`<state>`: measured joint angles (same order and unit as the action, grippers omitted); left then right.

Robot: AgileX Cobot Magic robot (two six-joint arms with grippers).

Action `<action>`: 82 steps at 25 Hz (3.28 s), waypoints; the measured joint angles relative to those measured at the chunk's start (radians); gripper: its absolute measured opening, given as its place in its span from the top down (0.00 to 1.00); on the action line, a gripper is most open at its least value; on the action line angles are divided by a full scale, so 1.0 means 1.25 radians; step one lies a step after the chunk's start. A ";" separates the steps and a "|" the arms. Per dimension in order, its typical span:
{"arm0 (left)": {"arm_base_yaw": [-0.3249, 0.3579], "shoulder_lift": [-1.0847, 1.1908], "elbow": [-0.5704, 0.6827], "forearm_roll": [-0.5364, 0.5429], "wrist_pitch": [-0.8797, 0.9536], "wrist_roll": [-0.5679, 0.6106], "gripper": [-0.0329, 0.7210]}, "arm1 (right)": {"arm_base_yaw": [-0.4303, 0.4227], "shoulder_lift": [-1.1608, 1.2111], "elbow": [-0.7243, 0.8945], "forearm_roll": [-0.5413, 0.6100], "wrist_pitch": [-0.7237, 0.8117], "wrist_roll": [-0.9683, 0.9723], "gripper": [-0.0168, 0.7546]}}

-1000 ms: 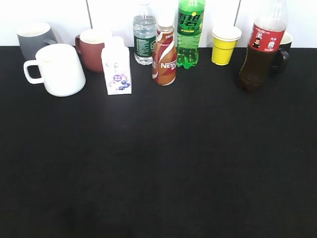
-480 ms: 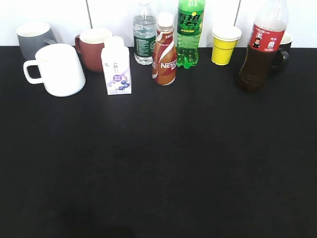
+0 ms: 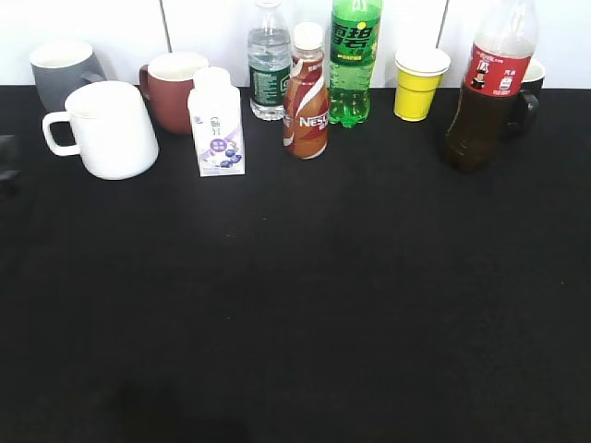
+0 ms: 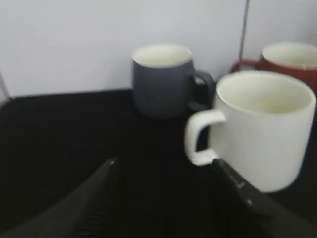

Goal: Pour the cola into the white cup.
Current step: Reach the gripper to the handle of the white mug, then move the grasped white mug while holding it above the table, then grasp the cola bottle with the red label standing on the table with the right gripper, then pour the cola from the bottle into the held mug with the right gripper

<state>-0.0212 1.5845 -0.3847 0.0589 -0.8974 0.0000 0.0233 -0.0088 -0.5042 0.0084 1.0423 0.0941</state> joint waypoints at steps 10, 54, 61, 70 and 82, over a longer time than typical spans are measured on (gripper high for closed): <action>-0.002 0.341 -0.309 0.003 -0.025 -0.009 0.46 | 0.000 0.000 0.000 0.000 0.000 0.000 0.22; -0.002 -0.153 0.061 0.139 0.037 -0.060 0.87 | 0.121 1.397 0.018 0.012 -1.715 -0.037 0.13; -0.002 -0.153 0.061 0.149 0.037 -0.062 0.87 | 0.121 1.615 -0.168 0.015 -1.746 -0.030 0.11; -0.002 -0.153 0.061 0.149 0.037 -0.062 0.87 | 0.121 1.714 -0.312 0.016 -1.743 -0.029 0.25; -0.002 -0.153 0.061 0.223 0.032 -0.104 0.87 | 0.121 1.603 -0.218 -0.071 -1.763 -0.057 0.47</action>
<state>-0.0243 1.3936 -0.3084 0.3371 -0.8569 -0.1299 0.1748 1.9955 -0.7773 -0.0800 -1.1609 0.0223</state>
